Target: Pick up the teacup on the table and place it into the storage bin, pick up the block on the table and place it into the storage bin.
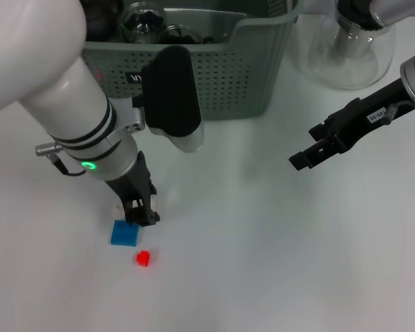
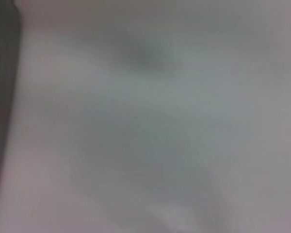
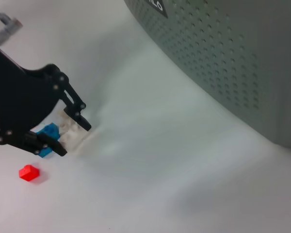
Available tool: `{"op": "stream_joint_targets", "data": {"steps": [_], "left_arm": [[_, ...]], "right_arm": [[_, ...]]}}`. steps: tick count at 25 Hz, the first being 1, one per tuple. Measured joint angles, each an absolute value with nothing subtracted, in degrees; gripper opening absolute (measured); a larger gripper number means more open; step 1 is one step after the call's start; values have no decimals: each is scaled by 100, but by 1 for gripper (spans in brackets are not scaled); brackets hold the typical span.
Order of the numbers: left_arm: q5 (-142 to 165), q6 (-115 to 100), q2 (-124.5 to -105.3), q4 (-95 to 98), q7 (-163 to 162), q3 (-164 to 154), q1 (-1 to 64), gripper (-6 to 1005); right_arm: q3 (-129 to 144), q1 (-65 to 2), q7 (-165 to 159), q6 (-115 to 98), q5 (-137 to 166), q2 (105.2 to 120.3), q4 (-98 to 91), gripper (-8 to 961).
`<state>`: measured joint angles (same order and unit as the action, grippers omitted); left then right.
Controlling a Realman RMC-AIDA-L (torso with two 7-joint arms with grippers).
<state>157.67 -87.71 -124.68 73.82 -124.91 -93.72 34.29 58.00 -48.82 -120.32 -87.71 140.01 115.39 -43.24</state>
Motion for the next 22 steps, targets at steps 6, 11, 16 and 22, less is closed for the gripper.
{"op": "stream_joint_targets", "data": {"steps": [6,11,16,22], "left_arm": [[14985,-9869,-12463,8678,-12910,-8679,3396,410],[13728,-10508,-12411,9715,-13893,-7038,3961,420],[13954,-10301,-12155,9683,-14399,-5829,4841,441],[15290,-8698,-11807,8104,-14634,-5795,5573,465]], "right_arm": [[5796,-4891,-12041,-8782,14001,11531,-4325,927],[5825,-4940,-12100,-8810,14000,11531,-4350,927],[5833,-4987,-12103,-8812,14001,11537,-4358,927],[5842,-4976,-12063,-8795,14002,11547,-4330,928]]}}
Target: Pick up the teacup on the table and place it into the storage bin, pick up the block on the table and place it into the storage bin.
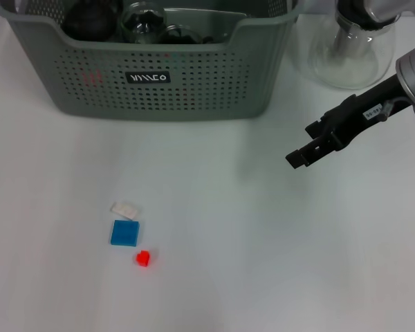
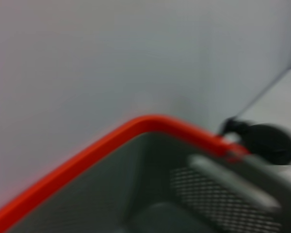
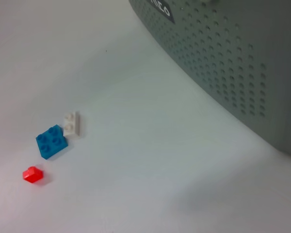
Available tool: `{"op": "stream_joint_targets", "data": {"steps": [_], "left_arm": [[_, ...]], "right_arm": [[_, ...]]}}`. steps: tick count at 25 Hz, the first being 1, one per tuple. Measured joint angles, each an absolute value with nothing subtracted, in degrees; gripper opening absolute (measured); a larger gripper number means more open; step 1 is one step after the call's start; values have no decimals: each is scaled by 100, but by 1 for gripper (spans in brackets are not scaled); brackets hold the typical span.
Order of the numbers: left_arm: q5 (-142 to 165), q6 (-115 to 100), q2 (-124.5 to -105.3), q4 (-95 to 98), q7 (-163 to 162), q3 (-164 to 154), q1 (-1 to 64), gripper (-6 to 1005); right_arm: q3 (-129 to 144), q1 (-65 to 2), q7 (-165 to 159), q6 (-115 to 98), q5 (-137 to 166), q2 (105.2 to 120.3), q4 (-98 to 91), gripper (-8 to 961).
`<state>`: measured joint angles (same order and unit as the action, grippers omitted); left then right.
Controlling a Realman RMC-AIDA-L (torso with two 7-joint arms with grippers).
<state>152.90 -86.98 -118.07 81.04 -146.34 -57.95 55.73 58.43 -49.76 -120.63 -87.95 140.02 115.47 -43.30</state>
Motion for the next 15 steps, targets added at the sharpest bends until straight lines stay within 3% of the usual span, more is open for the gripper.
{"op": "stream_joint_targets", "data": {"steps": [5,9,15], "left_arm": [[16288,-7248,-11866,6435,-14821,-5885,6070,486],[16363,-6595,-11745,5239,-14918,-5959,6421,502],[16364,-6227,-11811,4882,-14930,-6076,6472,526]], "right_arm": [[5845,-4969,-12043,-8777,14001,11563,-4325,928],[5845,-4968,-12032,-8774,14012,11565,-4324,928],[5845,-4966,-12011,-8764,14070,11575,-4324,928]]}}
